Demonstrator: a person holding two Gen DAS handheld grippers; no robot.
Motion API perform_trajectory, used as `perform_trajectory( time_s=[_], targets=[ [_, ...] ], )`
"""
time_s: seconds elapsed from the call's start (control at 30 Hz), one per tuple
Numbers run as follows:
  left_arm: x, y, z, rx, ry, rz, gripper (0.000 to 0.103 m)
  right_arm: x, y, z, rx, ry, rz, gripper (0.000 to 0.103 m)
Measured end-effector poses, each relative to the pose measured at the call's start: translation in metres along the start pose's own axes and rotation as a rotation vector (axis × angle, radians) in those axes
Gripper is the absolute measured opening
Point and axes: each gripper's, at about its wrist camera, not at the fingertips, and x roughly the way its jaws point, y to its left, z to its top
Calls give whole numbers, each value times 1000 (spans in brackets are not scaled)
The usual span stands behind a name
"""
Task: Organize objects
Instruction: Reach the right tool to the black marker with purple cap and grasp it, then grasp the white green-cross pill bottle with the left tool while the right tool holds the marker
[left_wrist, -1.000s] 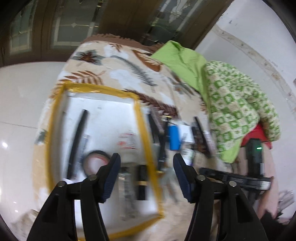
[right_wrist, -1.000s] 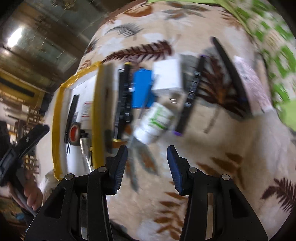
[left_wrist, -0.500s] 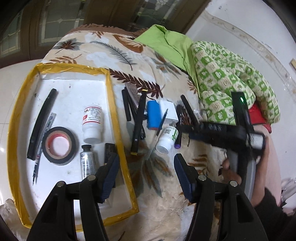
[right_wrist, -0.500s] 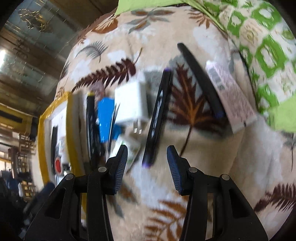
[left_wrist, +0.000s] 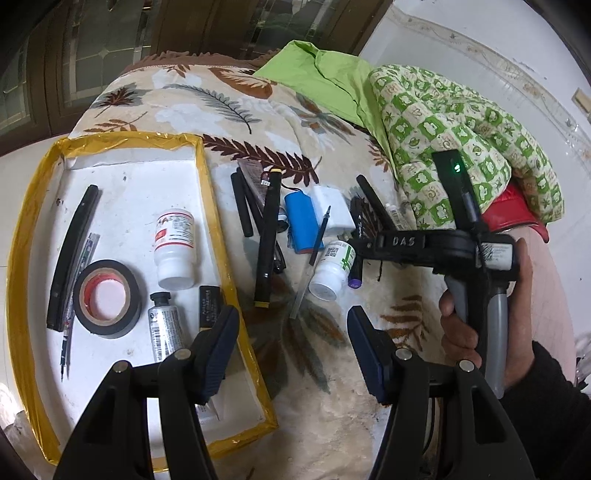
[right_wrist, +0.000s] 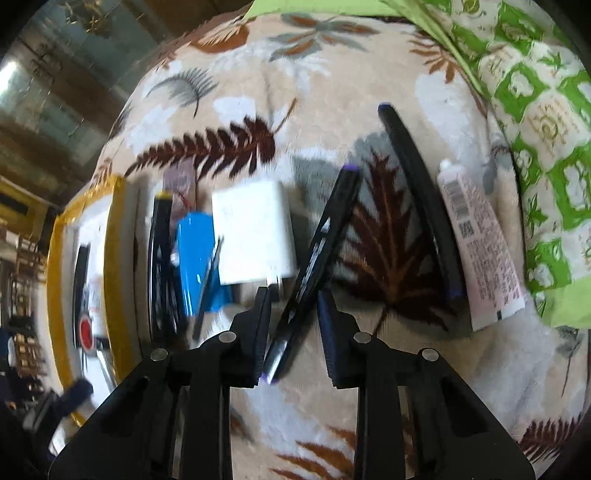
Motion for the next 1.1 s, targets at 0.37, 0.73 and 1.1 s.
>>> perform_trajectory(
  time_s=[0.37, 0.73, 1.1],
  targets=[
    [14, -22, 17, 75, 56, -6, 61, -6, -25, -10, 75, 26, -61, 16],
    [80, -74, 35, 309, 101, 53, 61, -19, -53, -51, 128, 54, 69, 16],
    [116, -77, 38, 363, 124, 133, 34, -15, -56, -49, 121, 34, 104, 18]
  ],
)
